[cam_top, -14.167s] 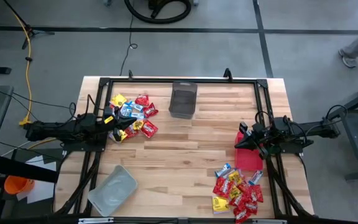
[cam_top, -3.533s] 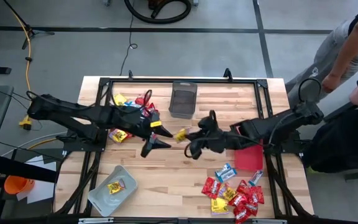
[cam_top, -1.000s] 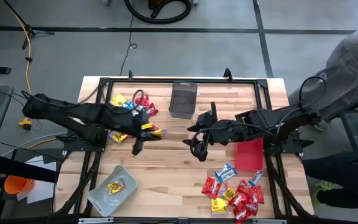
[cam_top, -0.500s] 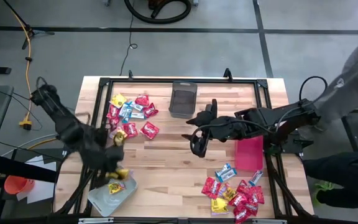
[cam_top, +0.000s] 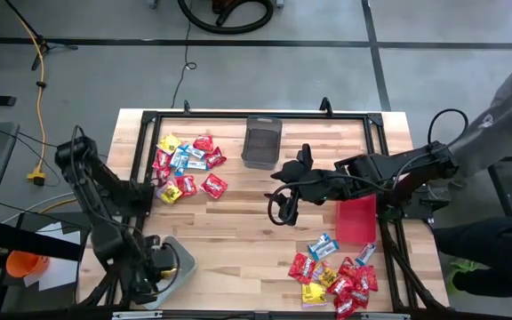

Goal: Sort candy
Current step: Put the yellow candy pack into the gray bin

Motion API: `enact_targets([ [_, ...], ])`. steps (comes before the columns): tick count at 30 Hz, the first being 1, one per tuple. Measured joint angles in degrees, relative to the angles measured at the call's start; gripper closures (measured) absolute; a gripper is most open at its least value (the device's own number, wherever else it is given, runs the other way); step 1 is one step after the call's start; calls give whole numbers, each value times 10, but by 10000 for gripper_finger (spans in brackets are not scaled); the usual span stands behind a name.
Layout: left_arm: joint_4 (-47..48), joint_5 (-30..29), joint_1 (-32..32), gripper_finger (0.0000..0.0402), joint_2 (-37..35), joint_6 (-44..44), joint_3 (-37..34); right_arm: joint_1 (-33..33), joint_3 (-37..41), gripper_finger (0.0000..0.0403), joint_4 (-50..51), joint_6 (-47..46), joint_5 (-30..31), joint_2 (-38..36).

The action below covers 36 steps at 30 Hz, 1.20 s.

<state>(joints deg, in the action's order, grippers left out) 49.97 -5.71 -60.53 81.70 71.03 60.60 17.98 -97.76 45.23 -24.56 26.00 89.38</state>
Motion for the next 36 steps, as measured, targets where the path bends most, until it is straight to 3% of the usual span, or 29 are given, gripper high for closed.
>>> enact_targets([
  [12,23,42,28,233,-10,-22,0,0,0,148,0,0,0,0],
  [16,54,38,52,199,-68,-33,0,0,0,148,2,0,-10,0],
  [19,64,-4,90,188,-134,-57,0,0,0,148,21,-5,-25,-1],
  [24,73,-115,195,186,-235,-109,0,-1,0,148,58,-46,-25,-7],
  [28,157,-186,322,186,-267,-130,0,-1,0,148,97,-87,-25,-7],
  [31,225,-186,430,186,-259,-167,-1,0,1,148,126,-116,-25,-7],
  [36,231,-120,556,186,-223,-216,-52,0,1,148,141,-140,-25,-7],
])
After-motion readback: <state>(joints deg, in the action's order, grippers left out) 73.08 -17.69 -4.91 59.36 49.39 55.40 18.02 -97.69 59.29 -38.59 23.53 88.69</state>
